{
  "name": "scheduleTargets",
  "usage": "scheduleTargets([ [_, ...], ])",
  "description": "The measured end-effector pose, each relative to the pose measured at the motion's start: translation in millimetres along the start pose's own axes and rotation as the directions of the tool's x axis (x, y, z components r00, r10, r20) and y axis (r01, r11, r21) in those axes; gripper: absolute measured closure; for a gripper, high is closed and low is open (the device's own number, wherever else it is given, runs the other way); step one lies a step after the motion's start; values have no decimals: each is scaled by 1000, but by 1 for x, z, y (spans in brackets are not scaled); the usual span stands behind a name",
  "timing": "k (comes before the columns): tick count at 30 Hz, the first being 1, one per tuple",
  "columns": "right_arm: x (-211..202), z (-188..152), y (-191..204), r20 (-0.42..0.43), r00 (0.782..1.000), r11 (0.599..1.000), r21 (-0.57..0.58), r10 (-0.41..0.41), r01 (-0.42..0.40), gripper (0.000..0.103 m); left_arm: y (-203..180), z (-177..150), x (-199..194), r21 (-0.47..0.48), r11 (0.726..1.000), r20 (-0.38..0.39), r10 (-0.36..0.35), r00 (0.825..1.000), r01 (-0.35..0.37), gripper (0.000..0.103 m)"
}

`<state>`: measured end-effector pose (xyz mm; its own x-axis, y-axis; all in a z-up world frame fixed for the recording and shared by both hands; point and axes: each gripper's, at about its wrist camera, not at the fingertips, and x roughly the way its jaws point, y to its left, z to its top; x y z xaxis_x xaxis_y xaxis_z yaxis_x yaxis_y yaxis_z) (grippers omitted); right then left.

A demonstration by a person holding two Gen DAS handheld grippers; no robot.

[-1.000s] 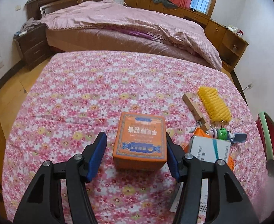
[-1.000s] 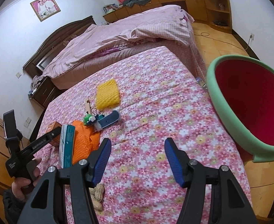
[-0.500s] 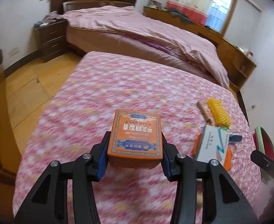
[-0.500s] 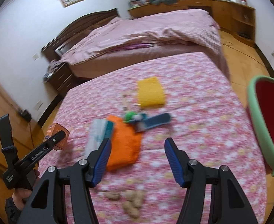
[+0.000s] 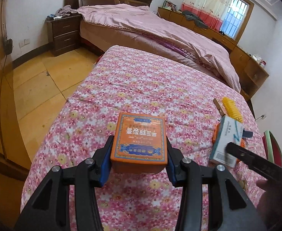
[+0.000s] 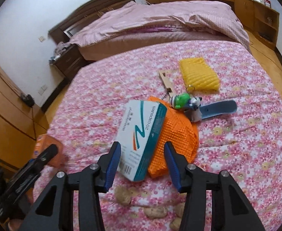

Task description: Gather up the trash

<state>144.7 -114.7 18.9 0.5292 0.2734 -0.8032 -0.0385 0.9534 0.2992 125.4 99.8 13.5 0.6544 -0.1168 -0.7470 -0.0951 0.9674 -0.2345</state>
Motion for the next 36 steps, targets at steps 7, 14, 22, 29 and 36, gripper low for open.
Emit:
scheduleTargets([
  [7, 7, -3, 11, 25, 1000, 1000, -22, -16, 17, 62, 8, -5, -5, -18, 1000, 2, -1, 1000, 1, 55],
  [14, 1, -8, 30, 64, 998, 994, -111, -4, 11, 70, 13, -10, -10, -34, 999, 5, -2, 1000, 3, 55],
  [22, -7, -12, 43, 97, 993, 986, -160, 64, -48, 79, 14, -11, -15, -39, 999, 11, -4, 1000, 4, 55],
  [29, -35, -17, 36, 140, 983, 986, -132, 116, -98, 79, 4, -12, -23, -25, 999, 10, -32, 999, 32, 55],
  [36, -74, -21, 9, 206, 971, 991, -80, 123, -109, 79, -22, -14, -35, 22, 997, 15, -75, 997, 75, 55],
])
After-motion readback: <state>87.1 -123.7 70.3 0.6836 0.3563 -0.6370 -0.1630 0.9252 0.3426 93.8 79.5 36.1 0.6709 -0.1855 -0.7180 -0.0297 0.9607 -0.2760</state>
